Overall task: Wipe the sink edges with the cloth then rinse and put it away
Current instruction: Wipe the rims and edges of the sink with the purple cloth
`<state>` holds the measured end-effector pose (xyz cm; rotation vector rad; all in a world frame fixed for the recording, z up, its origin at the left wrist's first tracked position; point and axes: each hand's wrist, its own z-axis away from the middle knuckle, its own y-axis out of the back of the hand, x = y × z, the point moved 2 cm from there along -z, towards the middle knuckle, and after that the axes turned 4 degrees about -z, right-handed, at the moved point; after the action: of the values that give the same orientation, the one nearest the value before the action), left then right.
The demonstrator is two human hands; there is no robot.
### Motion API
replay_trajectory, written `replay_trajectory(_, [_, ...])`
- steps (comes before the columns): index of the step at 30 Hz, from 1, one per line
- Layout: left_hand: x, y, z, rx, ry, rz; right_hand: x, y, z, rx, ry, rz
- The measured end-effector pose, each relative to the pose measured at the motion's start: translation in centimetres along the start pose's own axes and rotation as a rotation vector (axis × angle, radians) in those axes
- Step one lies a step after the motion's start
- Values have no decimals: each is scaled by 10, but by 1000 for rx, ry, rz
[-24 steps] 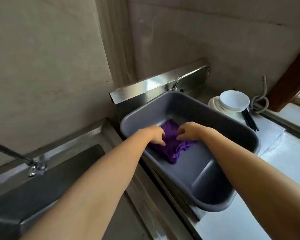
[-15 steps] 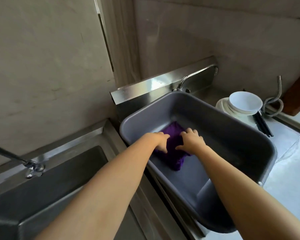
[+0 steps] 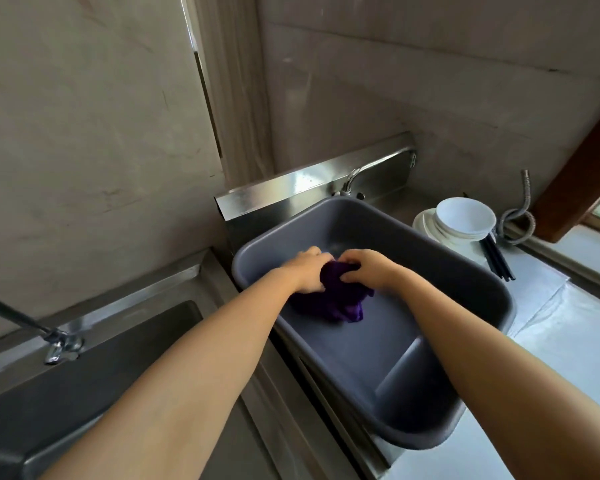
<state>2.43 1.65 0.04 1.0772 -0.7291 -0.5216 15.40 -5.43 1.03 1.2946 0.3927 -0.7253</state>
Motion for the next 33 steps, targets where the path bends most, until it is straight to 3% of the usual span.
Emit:
replay_trajectory(4, [7,29,19,137,-45,21,-26,37,20,19,67,69])
replay_trajectory(13, [19,118,94,234,-63,392,-100,99,62,118,120,268])
replay_trajectory(19, [3,172,167,316,-49,312,-172,109,90,109,258,289])
replay_trajectory(26, [-46,192,272,460,86,232,-266,74,100,17,441,293])
replay_trajectory(33, [-113,178,406,608,350,249,-372,-22,97,-139,691,323])
